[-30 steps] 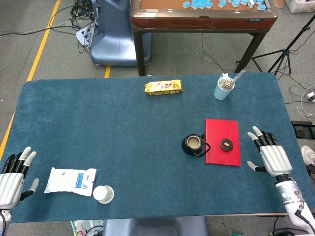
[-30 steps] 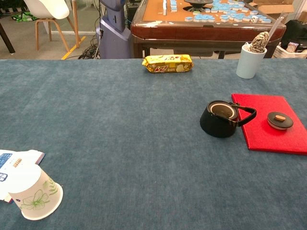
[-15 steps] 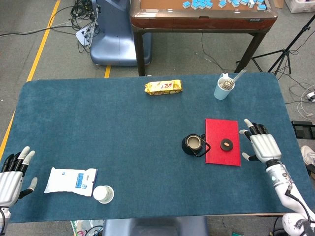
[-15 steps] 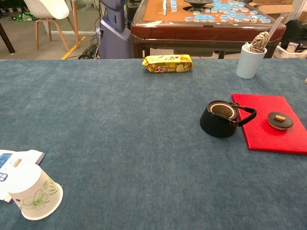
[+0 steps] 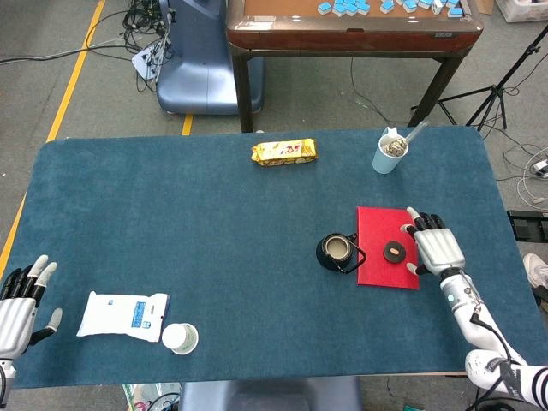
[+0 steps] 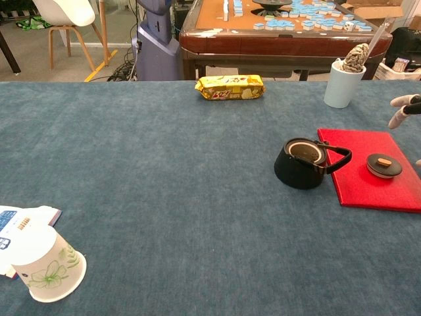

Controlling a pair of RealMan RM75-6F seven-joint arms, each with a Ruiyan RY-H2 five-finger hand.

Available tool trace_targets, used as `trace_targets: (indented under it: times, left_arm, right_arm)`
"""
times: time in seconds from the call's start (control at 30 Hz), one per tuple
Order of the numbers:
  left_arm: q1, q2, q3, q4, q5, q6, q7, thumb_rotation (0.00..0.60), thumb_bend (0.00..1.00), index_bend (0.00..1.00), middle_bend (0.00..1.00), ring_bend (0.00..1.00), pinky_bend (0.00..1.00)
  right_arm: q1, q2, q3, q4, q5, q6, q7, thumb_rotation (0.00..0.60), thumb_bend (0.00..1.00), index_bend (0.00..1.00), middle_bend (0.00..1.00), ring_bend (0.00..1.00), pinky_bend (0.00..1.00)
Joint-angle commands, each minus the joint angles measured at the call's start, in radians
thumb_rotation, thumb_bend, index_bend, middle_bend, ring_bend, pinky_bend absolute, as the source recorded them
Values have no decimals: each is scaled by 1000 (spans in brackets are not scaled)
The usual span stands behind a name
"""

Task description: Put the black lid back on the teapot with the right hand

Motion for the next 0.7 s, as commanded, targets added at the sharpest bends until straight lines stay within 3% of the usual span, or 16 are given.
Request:
trace_targets:
  times: [0.03,0.7]
  left_arm:
    - [0,-3,0,11,-1,-1,-12,600,385,0,0,0,0]
    - [-3,-14,-6,67,-25,-27,-67,600,385,0,0,0,0]
  right_arm:
    - [12,-14,-5,15,14,-10,-7,600,237,241,0,0,0]
    - [91,-109,-32,128,77,-61,-42,600,237,241,0,0,0]
